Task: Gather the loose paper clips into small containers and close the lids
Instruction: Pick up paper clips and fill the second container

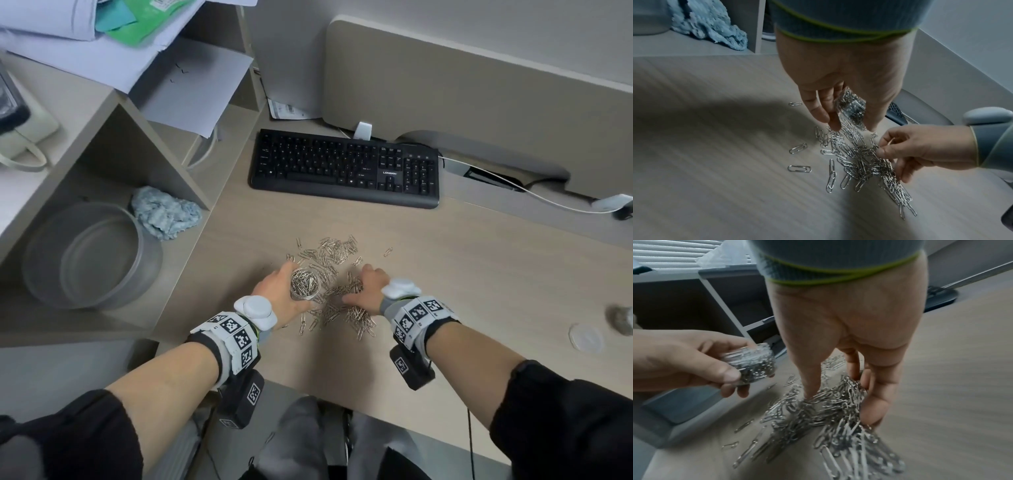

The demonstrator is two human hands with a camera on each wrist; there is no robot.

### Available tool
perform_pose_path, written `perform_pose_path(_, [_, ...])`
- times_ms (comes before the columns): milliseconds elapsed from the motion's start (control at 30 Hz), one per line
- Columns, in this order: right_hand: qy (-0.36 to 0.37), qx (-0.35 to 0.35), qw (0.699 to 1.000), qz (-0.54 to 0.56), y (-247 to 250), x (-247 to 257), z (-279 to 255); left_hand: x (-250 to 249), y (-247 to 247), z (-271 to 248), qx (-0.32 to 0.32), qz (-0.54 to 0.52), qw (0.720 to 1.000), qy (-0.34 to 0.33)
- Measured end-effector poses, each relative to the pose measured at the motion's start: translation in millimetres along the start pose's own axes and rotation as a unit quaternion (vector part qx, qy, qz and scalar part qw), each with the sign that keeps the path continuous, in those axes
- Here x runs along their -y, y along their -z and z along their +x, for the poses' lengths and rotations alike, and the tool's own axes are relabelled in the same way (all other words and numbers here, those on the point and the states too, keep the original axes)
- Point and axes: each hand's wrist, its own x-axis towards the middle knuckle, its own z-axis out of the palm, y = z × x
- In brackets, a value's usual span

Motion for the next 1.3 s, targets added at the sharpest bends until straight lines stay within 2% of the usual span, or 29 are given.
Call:
perform_pose_path(167, [0.045,0.008,0.994,-0.098,-14.5,38.2,-1.1,9.8,0.6,-0.4,-0.008,-0.002,1.000,0.012])
perform_pose_path(300, [0.075,0.026,0.979,-0.186,-19.4,50.2,-10.8,15.6,4.3,-0.2,-0.013,-0.006,1.000,0.015])
perform_pose_path(567, [0.135,0.002,0.978,-0.162,-11.2,32.9,-7.1,12.1,5.2,7.2,0.000,0.003,1.000,0.015])
perform_pose_path(700, [0.101,0.035,0.992,-0.062,1.2,26.3,-2.4,7.7,1.9,11.6,0.008,0.009,1.000,0.016])
perform_pose_path(800, [0.015,0.033,0.995,0.090,17.7,22.1,0.0,1.5,-0.4,14.7,0.013,0.007,1.000,0.012])
perform_pose_path(900, [-0.029,0.020,0.971,0.235,33.3,16.6,-2.7,-5.0,-2.0,17.9,0.017,0.005,1.000,0.001])
perform_pose_path(1033, [0.010,0.039,0.938,0.344,59.5,25.8,-13.1,-14.7,-1.8,20.6,0.019,-0.001,1.000,-0.014])
perform_pose_path(1133, [0.062,0.038,0.934,0.351,71.3,42.7,-22.1,-25.7,-0.1,21.6,0.008,0.001,1.000,-0.030])
perform_pose_path(1300, [0.129,-0.011,0.971,0.201,79.2,62.3,-31.3,-45.0,6.7,23.8,-0.002,0.001,0.999,-0.052])
